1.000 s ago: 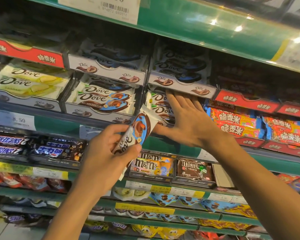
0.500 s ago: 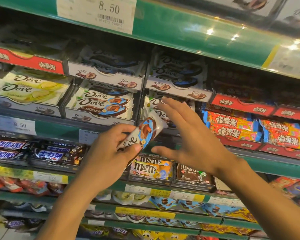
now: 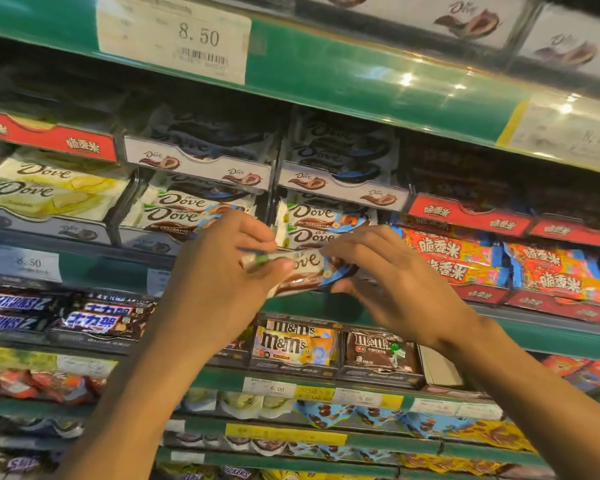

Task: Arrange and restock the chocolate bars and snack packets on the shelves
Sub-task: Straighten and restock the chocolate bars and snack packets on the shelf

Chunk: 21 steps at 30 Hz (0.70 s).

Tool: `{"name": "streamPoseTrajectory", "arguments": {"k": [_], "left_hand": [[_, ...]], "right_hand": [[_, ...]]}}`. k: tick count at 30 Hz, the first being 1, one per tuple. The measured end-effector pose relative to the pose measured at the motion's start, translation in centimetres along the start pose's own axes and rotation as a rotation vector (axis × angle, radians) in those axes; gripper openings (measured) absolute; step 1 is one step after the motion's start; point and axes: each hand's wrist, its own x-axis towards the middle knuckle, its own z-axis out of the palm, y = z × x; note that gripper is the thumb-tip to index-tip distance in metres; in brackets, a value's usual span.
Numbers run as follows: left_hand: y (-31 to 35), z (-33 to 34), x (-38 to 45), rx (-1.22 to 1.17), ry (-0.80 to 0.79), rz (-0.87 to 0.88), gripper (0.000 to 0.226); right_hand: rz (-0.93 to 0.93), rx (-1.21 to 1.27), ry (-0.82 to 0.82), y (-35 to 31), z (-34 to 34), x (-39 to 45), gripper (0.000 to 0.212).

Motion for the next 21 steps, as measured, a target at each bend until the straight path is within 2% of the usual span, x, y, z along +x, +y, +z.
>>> {"name": "streamPoseTrajectory", "arguments": {"k": [3, 8, 14, 16, 21], "left_hand": [[-0.4, 0.5, -0.5, 0.151, 0.197, 0.090, 0.022], [-2.3, 2.1, 0.2, 0.409, 0.174, 0.239, 0.031], [-3.7, 3.2, 0.5, 0.483, 0.247, 0.292, 0.018], [-3.8, 3.3, 0.6, 0.480, 0.265, 0.302, 0.017], [-3.9, 3.4, 0.5, 0.451, 0.271, 0.284, 0.019]], "right_hand": [[0.160, -0.055, 0.063, 0.6, 0.6, -0.5, 0.031], [0.413, -0.142, 0.148, 0.1, 1.6, 0.0, 0.027], [0.461, -0.220, 0.206, -1.4, 2.5, 0.9, 0.026], [0.445, -0.228, 0.160, -2.4, 2.8, 0.8, 0.031], [0.506, -0.279, -0.090, -5.0, 3.4, 0.4, 0.063]]}}
